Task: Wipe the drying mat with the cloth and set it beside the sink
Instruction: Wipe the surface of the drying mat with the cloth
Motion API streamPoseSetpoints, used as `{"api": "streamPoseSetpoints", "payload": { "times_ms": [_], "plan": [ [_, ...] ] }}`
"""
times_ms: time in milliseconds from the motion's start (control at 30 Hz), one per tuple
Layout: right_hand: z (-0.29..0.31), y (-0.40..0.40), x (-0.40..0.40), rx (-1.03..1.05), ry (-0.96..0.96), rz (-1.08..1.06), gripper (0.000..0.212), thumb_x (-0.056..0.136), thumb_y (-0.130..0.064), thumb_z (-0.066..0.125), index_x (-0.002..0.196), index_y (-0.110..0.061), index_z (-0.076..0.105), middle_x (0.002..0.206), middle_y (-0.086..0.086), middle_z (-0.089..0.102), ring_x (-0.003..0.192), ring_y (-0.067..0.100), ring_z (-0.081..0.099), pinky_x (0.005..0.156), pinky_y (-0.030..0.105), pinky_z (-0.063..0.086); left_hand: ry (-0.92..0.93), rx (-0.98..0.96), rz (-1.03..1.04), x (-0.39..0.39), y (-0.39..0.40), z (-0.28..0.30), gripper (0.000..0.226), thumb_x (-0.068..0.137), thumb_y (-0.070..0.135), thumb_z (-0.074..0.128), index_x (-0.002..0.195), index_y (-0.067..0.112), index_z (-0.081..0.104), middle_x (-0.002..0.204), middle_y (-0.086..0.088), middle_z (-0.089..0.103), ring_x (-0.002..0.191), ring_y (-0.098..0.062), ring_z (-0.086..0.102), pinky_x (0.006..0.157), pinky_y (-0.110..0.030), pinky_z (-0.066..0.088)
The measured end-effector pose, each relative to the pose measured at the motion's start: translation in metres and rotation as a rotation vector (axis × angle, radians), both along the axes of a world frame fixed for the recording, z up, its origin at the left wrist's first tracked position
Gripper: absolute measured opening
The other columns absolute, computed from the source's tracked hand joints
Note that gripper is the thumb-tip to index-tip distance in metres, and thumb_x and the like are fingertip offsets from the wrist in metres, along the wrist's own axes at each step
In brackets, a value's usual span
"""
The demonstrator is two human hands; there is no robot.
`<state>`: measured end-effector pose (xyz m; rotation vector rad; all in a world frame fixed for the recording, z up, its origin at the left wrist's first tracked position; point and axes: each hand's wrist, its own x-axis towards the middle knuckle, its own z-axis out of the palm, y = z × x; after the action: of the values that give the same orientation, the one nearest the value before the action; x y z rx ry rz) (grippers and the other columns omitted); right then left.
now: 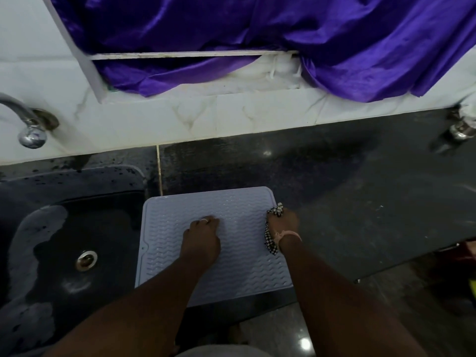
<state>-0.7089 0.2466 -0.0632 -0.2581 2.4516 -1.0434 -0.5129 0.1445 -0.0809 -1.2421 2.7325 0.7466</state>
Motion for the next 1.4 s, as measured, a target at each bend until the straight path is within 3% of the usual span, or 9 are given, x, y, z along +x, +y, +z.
{"api": "streamPoseSetpoints", "payload": {
  "times_ms": [133, 267, 433, 567, 833, 1100, 1400],
  "plan": [
    [-0.002, -0.006, 0.0, 0.094, 0.114, 0.072, 0.028, 0.094, -0.016, 0.051, 0.101, 0.005, 0.068, 0.102, 0.025, 0.069, 0.096, 0.037, 0.066, 0.073, 0.029, 0.045, -0.023, -0.026, 0.033, -0.004, 0.004, 0.0, 0.058, 0.093, 0.02, 0.048, 0.15, 0.023, 0.038, 0.155, -0.001, 0.039, 0.139, -0.025, 0.035, 0.114, -0.043, 0.034],
    [-0.001, -0.015, 0.001, 0.211, 0.277, 0.162, 0.025, 0.093, -0.012, 0.049, 0.097, 0.005, 0.068, 0.101, 0.023, 0.068, 0.099, 0.039, 0.064, 0.094, 0.041, 0.05, -0.026, -0.033, 0.047, -0.005, 0.005, 0.0, 0.058, 0.092, 0.019, 0.048, 0.15, 0.023, 0.039, 0.154, 0.0, 0.04, 0.138, -0.025, 0.036, 0.113, -0.044, 0.035],
    [-0.01, -0.024, 0.003, 0.316, 0.31, 0.263, 0.021, 0.087, -0.017, 0.052, 0.094, -0.003, 0.066, 0.102, 0.018, 0.066, 0.095, 0.032, 0.063, 0.083, 0.034, 0.052, -0.009, -0.024, 0.042, -0.002, 0.004, 0.001, 0.057, 0.091, 0.015, 0.049, 0.148, 0.021, 0.043, 0.156, 0.002, 0.039, 0.14, -0.025, 0.036, 0.115, -0.043, 0.034],
    [-0.009, -0.034, 0.017, 0.327, 0.305, 0.32, 0.019, 0.084, -0.014, 0.056, 0.098, -0.005, 0.066, 0.112, 0.018, 0.059, 0.1, 0.031, 0.058, 0.085, 0.03, 0.048, 0.018, 0.009, 0.036, -0.002, -0.003, 0.001, 0.054, 0.091, 0.014, 0.05, 0.145, 0.02, 0.047, 0.15, -0.002, 0.047, 0.135, -0.026, 0.043, 0.113, -0.043, 0.039],
    [-0.01, -0.063, 0.053, 0.339, 0.323, 0.449, 0.022, 0.082, -0.018, 0.057, 0.101, -0.008, 0.065, 0.109, 0.014, 0.057, 0.1, 0.029, 0.055, 0.089, 0.035, 0.05, 0.106, 0.068, 0.02, 0.018, -0.014, 0.006, 0.04, 0.094, 0.011, 0.046, 0.132, 0.018, 0.057, 0.133, -0.005, 0.061, 0.122, -0.023, 0.057, 0.106, -0.038, 0.047],
    [-0.013, -0.084, 0.087, 0.348, 0.352, 0.54, 0.02, 0.079, -0.014, 0.055, 0.096, -0.011, 0.064, 0.11, 0.014, 0.058, 0.105, 0.029, 0.052, 0.09, 0.034, 0.047, 0.06, 0.03, 0.018, 0.054, -0.03, 0.006, 0.039, 0.09, 0.01, 0.051, 0.126, 0.017, 0.06, 0.129, -0.004, 0.061, 0.118, -0.022, 0.056, 0.102, -0.041, 0.049],
    [-0.011, -0.106, 0.125, 0.32, 0.374, 0.594, 0.015, 0.083, -0.01, 0.051, 0.092, -0.011, 0.063, 0.102, 0.014, 0.06, 0.096, 0.027, 0.057, 0.088, 0.033, 0.048, 0.049, 0.028, 0.136, 0.091, -0.044, 0.01, 0.041, 0.088, 0.008, 0.045, 0.126, 0.013, 0.06, 0.131, -0.006, 0.059, 0.12, -0.026, 0.053, 0.102, -0.042, 0.047]
  ]
}}
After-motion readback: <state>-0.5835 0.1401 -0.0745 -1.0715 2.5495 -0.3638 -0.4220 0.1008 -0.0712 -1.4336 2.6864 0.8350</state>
